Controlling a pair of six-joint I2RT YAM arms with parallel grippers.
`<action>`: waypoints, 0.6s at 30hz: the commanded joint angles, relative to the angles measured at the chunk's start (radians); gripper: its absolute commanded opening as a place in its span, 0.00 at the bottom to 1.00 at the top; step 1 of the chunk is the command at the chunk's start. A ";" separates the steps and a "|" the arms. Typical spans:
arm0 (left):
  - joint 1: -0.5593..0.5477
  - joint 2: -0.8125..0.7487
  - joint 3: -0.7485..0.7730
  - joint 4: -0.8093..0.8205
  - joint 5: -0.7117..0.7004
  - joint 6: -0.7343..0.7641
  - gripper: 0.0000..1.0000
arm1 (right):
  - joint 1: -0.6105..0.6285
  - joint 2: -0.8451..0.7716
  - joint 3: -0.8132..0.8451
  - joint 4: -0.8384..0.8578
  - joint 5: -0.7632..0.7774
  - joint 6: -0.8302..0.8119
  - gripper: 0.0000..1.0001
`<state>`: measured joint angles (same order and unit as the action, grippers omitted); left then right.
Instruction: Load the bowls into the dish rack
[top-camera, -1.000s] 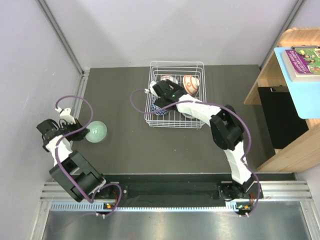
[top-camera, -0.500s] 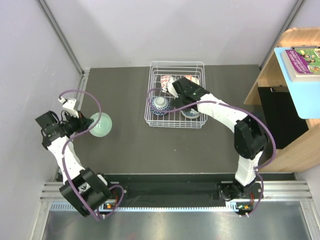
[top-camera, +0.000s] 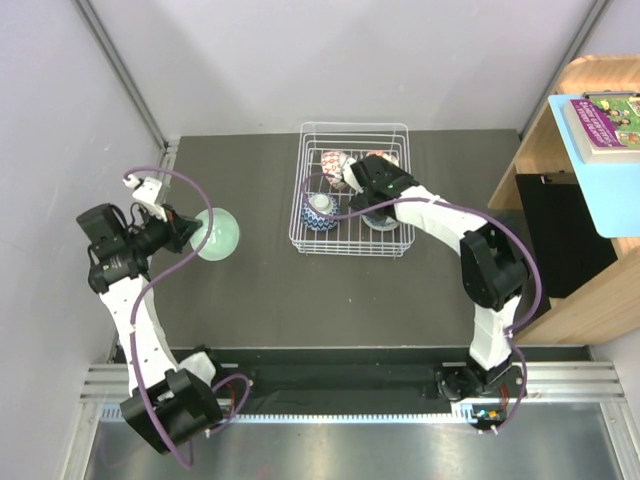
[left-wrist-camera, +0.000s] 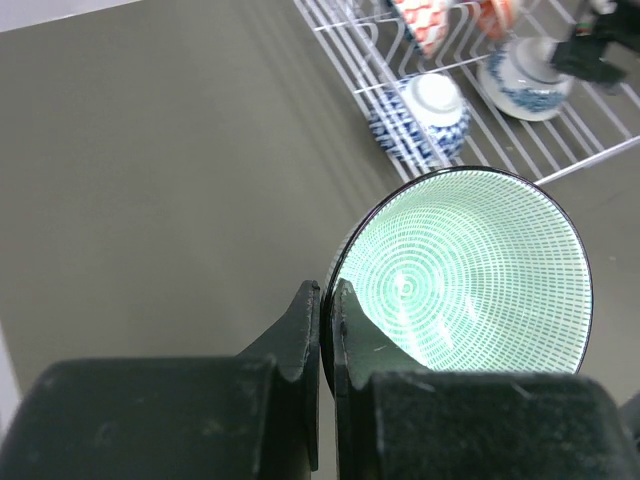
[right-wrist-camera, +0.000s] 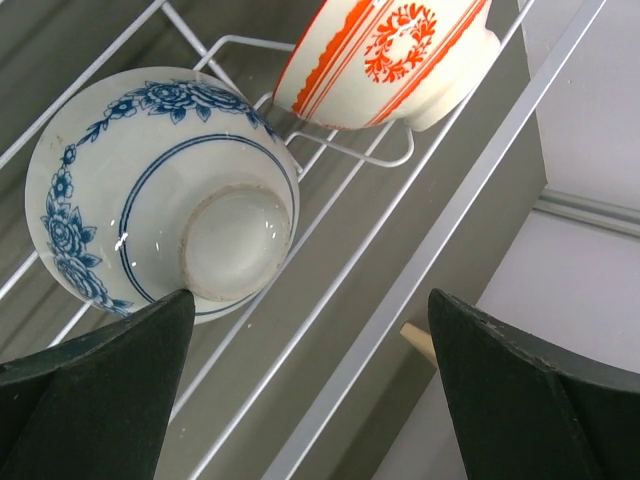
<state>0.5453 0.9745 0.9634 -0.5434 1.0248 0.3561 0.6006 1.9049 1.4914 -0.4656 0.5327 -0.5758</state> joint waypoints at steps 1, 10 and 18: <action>-0.074 -0.043 0.035 0.068 -0.012 -0.086 0.00 | -0.022 0.042 -0.005 0.077 0.046 -0.001 1.00; -0.199 -0.031 0.028 0.098 -0.040 -0.095 0.00 | -0.027 -0.056 0.044 -0.017 -0.039 0.031 1.00; -0.422 0.062 0.054 0.278 -0.161 -0.172 0.00 | -0.028 -0.239 0.211 -0.238 -0.391 0.149 1.00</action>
<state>0.2222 0.9894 0.9634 -0.4240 0.9318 0.2478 0.5812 1.8179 1.5520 -0.6155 0.3813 -0.5201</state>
